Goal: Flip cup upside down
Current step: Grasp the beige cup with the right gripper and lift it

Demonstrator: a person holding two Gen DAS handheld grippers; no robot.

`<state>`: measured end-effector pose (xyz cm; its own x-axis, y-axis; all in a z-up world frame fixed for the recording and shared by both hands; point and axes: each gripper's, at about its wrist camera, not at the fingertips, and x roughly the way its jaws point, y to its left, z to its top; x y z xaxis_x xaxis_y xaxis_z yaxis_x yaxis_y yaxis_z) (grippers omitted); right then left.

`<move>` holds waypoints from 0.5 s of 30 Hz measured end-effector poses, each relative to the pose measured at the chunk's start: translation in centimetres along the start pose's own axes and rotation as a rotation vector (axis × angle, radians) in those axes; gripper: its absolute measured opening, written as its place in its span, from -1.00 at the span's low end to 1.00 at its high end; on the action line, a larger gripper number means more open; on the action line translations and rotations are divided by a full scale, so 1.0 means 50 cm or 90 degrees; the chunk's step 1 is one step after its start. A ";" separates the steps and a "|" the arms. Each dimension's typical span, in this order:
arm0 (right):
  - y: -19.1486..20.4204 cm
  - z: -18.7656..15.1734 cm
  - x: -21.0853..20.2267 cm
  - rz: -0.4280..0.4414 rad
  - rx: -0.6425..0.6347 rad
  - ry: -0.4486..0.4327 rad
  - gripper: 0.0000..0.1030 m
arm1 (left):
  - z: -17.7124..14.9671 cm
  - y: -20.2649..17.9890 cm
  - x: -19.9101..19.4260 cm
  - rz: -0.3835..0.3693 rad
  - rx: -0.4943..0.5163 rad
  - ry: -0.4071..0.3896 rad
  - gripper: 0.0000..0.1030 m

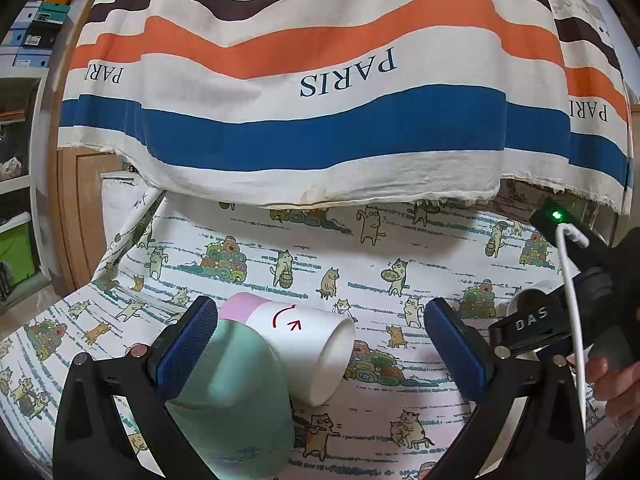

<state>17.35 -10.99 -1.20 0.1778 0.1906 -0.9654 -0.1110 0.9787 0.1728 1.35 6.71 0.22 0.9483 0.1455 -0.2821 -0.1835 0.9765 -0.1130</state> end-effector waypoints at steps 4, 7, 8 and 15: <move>-0.008 0.005 0.011 0.004 0.017 0.007 0.45 | 0.000 -0.003 0.001 0.000 0.003 0.000 0.99; -0.013 -0.001 0.022 0.004 0.023 0.021 0.41 | -0.001 -0.007 0.001 0.001 0.011 0.000 0.99; -0.014 -0.002 0.023 0.002 0.022 0.021 0.40 | -0.001 -0.008 0.001 0.001 0.013 -0.001 0.99; -0.007 -0.018 -0.019 -0.030 -0.014 -0.029 0.38 | -0.001 -0.012 -0.003 0.004 0.020 -0.004 0.99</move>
<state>16.34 -11.59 -0.50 0.2277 0.1480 -0.9624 -0.1222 0.9849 0.1226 1.30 6.11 0.27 0.9489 0.1522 -0.2765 -0.1808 0.9802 -0.0809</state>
